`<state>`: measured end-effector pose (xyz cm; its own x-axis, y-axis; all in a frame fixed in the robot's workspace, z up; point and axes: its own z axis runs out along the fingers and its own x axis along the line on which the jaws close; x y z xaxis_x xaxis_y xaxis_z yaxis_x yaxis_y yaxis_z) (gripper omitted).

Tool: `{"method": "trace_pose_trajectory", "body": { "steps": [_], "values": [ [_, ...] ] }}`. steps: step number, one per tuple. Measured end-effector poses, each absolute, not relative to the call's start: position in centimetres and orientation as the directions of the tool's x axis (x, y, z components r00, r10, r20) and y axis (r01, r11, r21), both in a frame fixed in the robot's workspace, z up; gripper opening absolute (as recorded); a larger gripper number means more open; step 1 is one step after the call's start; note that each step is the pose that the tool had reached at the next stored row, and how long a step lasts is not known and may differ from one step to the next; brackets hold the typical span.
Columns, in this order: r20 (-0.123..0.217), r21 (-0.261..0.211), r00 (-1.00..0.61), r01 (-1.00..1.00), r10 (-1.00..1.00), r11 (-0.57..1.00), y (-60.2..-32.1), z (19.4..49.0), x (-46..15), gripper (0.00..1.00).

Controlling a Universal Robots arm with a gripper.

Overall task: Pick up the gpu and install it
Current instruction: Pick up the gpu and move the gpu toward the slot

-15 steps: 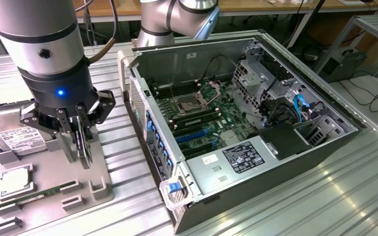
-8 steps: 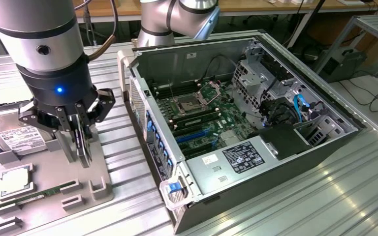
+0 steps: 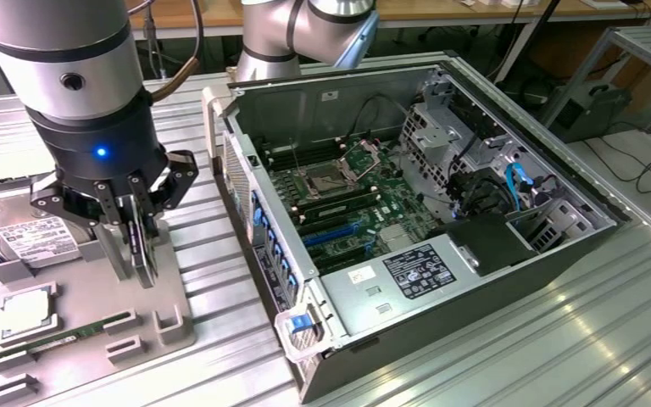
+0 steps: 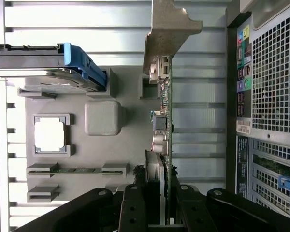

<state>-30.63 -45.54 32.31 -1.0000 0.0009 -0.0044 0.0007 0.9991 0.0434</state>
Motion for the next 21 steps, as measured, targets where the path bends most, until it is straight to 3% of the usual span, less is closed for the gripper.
{"method": "trace_pose_trajectory", "body": {
  "steps": [21],
  "values": [
    [-0.004, 0.043, -1.0, 0.001, 0.001, 0.999, -45.6, 33.4, -30.6, 0.28]
  ]
}}
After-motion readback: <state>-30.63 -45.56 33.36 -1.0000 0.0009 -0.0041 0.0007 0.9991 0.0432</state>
